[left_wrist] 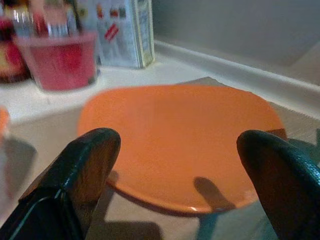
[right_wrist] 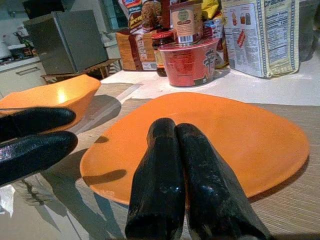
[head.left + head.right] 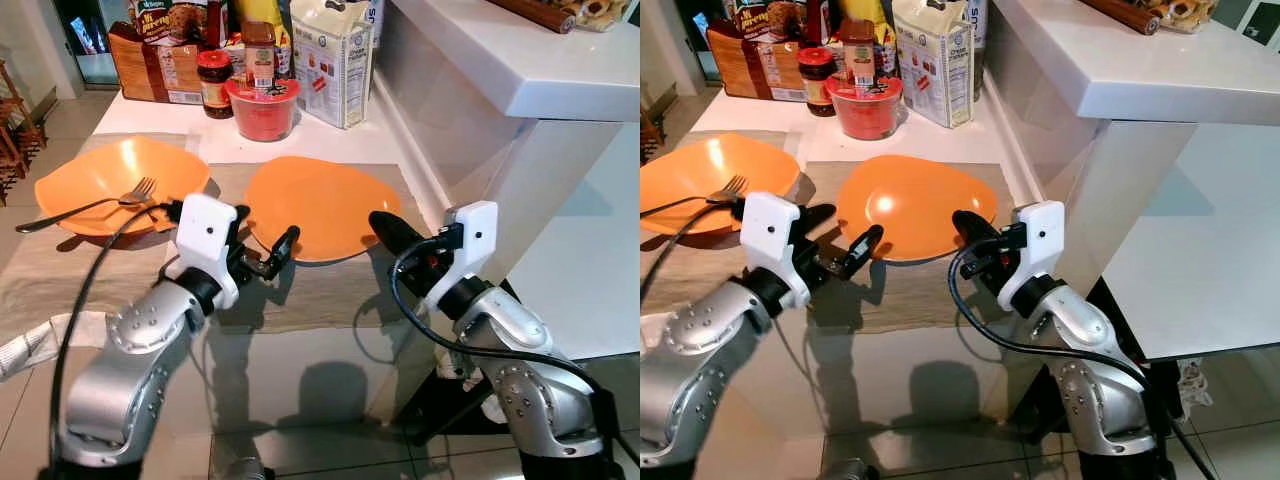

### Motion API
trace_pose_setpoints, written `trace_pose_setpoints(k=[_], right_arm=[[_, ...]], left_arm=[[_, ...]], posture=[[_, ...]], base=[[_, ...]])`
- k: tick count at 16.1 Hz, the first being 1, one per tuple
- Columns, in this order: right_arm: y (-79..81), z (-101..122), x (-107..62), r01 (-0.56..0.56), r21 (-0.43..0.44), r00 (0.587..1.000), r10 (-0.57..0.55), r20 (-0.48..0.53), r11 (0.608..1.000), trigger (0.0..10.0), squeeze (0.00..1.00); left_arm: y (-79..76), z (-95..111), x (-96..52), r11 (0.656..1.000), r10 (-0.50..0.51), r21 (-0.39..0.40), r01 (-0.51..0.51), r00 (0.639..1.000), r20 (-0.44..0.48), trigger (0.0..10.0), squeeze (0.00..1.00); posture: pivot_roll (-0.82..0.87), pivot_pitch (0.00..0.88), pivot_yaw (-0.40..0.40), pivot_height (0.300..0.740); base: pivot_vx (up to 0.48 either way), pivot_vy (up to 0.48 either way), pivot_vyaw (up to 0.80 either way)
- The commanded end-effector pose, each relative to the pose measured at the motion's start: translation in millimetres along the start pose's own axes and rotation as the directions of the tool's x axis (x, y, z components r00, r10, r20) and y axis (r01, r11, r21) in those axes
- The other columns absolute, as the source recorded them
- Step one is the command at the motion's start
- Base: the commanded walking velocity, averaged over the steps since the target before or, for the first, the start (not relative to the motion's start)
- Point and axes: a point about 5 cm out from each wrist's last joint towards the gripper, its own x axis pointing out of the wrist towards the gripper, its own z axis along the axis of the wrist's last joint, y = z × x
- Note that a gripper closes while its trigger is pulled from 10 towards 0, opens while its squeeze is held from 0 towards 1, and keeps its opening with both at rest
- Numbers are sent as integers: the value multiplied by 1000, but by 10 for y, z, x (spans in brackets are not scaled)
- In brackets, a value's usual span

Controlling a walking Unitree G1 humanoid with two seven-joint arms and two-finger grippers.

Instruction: Setting the table

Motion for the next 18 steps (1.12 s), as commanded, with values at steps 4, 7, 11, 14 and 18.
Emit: trace_pose_setpoints(k=[4, 7, 11, 14, 18], right_arm=[[-52, 13, 44, 76, -43, 997, -75, 35, 996, 10000, 0], [-124, 39, 62, 157, -46, 985, -153, 77, 987, 10000, 0], [-139, 54, 95, 175, -88, 983, -169, 76, 981, 10000, 0], [-186, 28, 101, 213, -90, 976, -208, 67, 973, 10000, 0], [-178, -2, 103, 207, -95, 978, -203, 53, 974, 10000, 0]], left_arm=[[-67, 196, 32, 998, 26, 48, -31, 993, 114, 10000, 0], [-73, 189, 45, 996, 64, 50, -72, 987, 145, 10000, 0], [-94, 197, 82, 994, 69, 68, -80, 986, 151, 10000, 0], [-87, 209, 102, 994, 74, 63, -86, 983, 171, 10000, 0], [-64, 190, 120, 994, 80, 55, -90, 984, 157, 10000, 0]], posture=[[151, 0, -34, 740], [147, 0, -40, 740], [143, 0, -40, 740], [140, 0, -37, 740], [140, 0, -37, 740]], base=[[0, 0, 0], [0, 0, 175], [0, -422, 673], [82, -247, 221], [0, 0, 0]])
